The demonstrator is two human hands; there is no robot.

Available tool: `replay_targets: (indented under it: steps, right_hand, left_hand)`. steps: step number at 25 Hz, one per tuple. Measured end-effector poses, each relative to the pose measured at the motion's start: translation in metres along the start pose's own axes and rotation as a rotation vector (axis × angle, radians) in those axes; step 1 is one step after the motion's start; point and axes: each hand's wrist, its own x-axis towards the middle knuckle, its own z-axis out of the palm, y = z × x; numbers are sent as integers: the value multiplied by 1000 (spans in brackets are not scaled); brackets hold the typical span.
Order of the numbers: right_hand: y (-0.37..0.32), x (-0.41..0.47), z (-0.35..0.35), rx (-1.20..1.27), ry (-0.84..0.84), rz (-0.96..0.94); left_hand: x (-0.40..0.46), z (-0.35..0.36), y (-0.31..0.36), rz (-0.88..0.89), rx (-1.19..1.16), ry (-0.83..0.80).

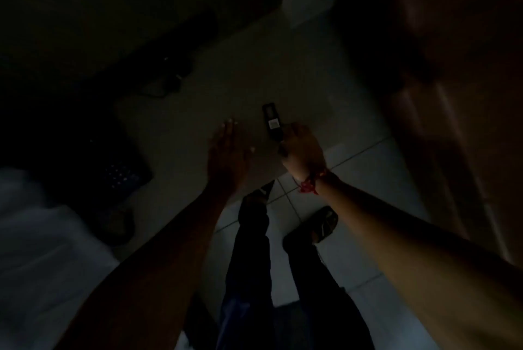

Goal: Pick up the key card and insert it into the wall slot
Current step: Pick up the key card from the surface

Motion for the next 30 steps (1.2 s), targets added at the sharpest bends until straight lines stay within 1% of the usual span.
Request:
replay_targets:
  steps: [3,7,12,15,19,25,28,30]
  right_hand:
    - [-2,16,10,0,76,24]
    - [-2,16,24,33,112,-24]
    - [4,23,25,22,88,-7]
    - [5,27,29,13,87,-52]
    - [6,24,40,68,156,-110]
    - [18,22,51,39,143,-71]
    - [16,23,41,27,202,-69]
    - [14,20,22,17,200,-65]
  left_hand:
    - [7,21,-1,-56,4,66]
    - [13,44,0,-57,55,86]
    - [16,57,-1,-67,43,153]
    - [17,60,-1,-76,1,172]
    - [18,66,-1,-90,-6,195]
    - [18,73,-2,-80,-4,254]
    - [20,72,-3,-87,-13,233]
    - [15,63,-2,-79,-17,186]
